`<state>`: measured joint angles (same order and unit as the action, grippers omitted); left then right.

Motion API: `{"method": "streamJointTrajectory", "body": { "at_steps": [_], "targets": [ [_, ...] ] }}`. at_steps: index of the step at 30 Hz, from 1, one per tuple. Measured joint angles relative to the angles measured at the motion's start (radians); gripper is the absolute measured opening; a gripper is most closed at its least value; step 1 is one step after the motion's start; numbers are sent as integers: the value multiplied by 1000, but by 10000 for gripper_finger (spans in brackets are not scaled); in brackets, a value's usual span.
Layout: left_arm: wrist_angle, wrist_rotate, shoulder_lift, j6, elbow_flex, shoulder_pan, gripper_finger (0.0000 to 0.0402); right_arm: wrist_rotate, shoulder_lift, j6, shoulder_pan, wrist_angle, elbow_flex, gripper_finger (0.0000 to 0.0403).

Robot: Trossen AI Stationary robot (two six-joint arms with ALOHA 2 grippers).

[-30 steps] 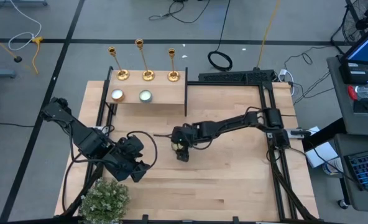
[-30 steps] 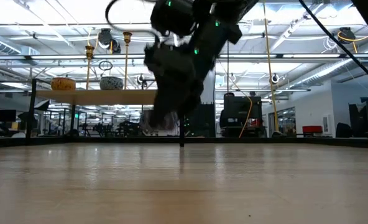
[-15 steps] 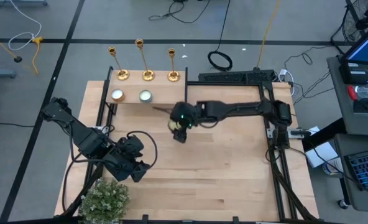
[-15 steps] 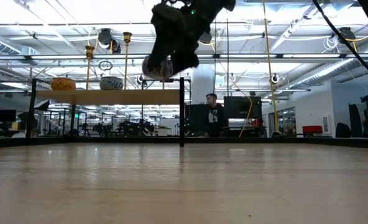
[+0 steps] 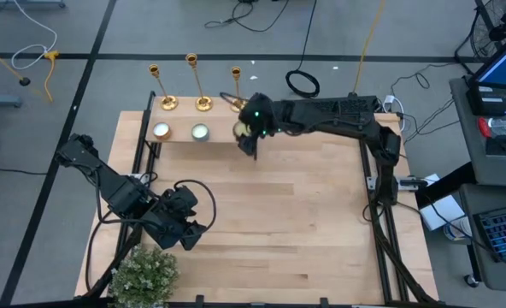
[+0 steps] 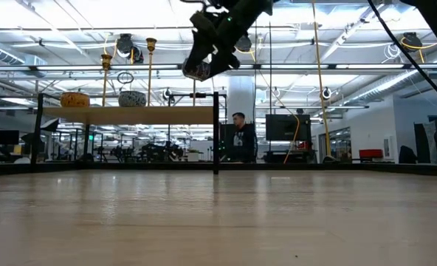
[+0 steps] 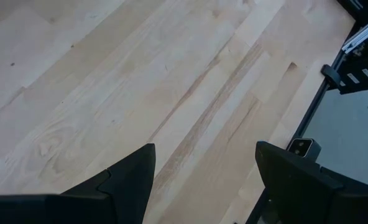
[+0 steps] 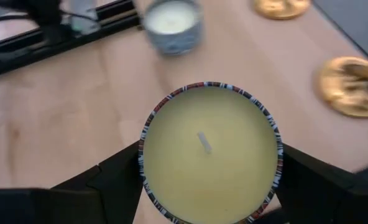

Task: Pick & Place candle stick holders
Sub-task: Put the white scented candle on the shelf

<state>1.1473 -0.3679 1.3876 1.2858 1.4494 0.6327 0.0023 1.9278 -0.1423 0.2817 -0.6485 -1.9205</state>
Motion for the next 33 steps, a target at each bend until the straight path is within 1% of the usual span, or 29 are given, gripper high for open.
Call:
{"method": "streamJointTrajectory", "body": {
  "at_steps": [5, 7, 12, 15, 18, 20, 33],
  "targets": [
    [0, 0, 0, -1, 0, 0, 285, -7, 1, 1, 52, -20, 0, 294],
    [0, 1, 0, -1, 0, 0, 285, -30, 14, 4, 61, -8, -1, 294],
    [0, 2, 0, -5, 0, 0, 284, -56, 21, 0, 60, 0, -1, 294],
    [0, 4, 0, -5, 0, 0, 285, -56, 40, 1, 55, 32, -3, 294],
    [-1, 4, 0, -4, 0, 0, 285, -57, 50, 5, 55, 27, 2, 294],
    [-1, 4, 0, -2, 0, 0, 285, -58, 60, 5, 55, 60, -2, 294],
    [-1, 8, 0, 0, 0, 0, 285, -56, 85, 29, 55, 36, 1, 294]
  ]
}}
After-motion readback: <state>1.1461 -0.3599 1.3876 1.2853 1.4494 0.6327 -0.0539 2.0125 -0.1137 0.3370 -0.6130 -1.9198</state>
